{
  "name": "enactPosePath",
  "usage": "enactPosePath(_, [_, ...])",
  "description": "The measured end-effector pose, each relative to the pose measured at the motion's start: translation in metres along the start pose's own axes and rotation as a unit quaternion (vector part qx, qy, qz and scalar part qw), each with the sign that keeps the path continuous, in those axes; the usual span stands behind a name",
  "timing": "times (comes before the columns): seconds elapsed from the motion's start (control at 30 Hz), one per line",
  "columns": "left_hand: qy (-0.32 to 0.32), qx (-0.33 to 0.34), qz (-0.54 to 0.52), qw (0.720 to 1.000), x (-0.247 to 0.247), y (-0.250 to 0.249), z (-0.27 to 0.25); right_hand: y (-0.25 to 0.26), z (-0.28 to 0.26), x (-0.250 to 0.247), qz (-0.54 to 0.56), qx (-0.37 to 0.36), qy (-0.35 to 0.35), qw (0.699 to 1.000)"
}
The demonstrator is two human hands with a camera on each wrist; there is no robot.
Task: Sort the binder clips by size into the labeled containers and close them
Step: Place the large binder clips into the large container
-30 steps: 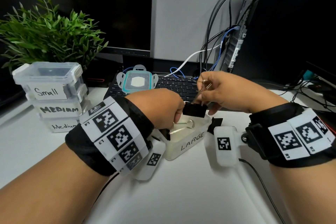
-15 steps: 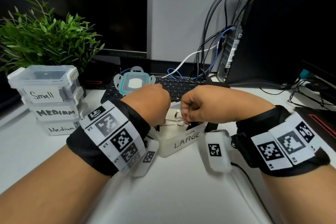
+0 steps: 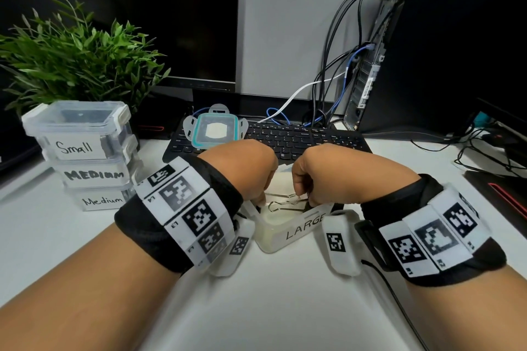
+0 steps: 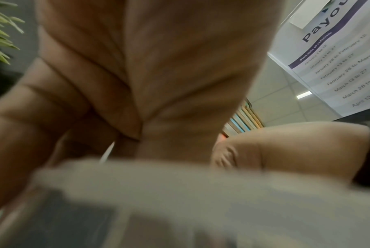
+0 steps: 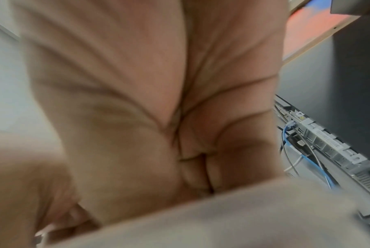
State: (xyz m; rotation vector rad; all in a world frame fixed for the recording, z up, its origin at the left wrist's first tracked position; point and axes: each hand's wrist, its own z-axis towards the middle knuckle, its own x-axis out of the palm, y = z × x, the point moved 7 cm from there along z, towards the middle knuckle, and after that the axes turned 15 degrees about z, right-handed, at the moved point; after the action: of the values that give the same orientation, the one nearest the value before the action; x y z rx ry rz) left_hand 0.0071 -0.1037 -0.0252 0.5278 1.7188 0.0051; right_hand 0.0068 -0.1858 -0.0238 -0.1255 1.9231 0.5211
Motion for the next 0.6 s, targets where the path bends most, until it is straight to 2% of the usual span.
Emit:
enactPosePath(0.2, [-0.016, 0.018, -0.011, 1.0, 0.002, 0.0, 0.002, 0.0, 0.002, -0.006, -0.024, 0.008, -0.039, 0.999])
enactPosePath(0.33, [-0.025, 0.021, -0.022, 0.999, 0.003, 0.001, 0.003, -0.011, -0.003, -0.011, -0.065, 0.028, -0.039, 0.997])
enactPosePath(0.6, [-0.045, 0.033, -0.021, 0.998, 0.003, -0.001, 0.003, -0.016, 0.004, -0.007, -0.047, 0.056, -0.002, 0.997])
